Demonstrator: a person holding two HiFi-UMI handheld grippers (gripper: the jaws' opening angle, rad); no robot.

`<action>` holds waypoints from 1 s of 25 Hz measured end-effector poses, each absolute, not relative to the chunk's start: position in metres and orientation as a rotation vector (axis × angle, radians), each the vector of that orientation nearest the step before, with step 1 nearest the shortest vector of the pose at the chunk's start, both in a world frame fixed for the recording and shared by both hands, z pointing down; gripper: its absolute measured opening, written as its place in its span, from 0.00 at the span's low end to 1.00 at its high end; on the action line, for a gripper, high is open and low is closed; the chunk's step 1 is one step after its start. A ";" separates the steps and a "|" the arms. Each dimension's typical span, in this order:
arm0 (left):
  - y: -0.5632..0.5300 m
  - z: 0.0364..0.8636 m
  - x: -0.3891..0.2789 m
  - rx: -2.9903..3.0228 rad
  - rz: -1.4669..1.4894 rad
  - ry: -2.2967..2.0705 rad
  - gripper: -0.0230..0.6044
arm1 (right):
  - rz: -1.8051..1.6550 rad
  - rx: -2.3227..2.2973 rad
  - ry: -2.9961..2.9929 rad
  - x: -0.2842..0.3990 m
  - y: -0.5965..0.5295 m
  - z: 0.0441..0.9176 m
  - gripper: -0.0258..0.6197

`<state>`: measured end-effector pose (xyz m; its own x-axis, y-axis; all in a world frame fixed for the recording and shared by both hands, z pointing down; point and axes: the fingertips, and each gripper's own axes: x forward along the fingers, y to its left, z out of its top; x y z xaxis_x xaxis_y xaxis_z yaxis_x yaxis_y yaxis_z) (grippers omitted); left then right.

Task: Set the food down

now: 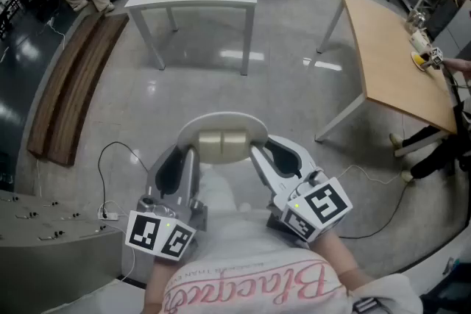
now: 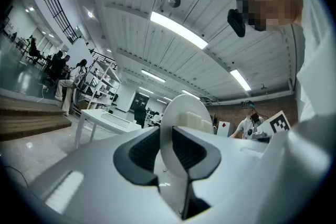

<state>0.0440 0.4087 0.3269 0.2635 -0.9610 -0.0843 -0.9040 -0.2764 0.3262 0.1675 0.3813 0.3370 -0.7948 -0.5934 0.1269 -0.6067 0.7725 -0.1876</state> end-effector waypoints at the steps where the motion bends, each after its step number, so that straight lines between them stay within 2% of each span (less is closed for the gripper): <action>1: 0.408 0.327 0.044 2.317 -0.396 -1.744 0.14 | 0.338 0.981 -2.900 0.167 0.380 0.337 0.17; 25: 0.304 0.327 -0.004 2.263 -0.403 -1.742 0.14 | 0.400 0.981 -2.881 0.120 0.279 0.333 0.16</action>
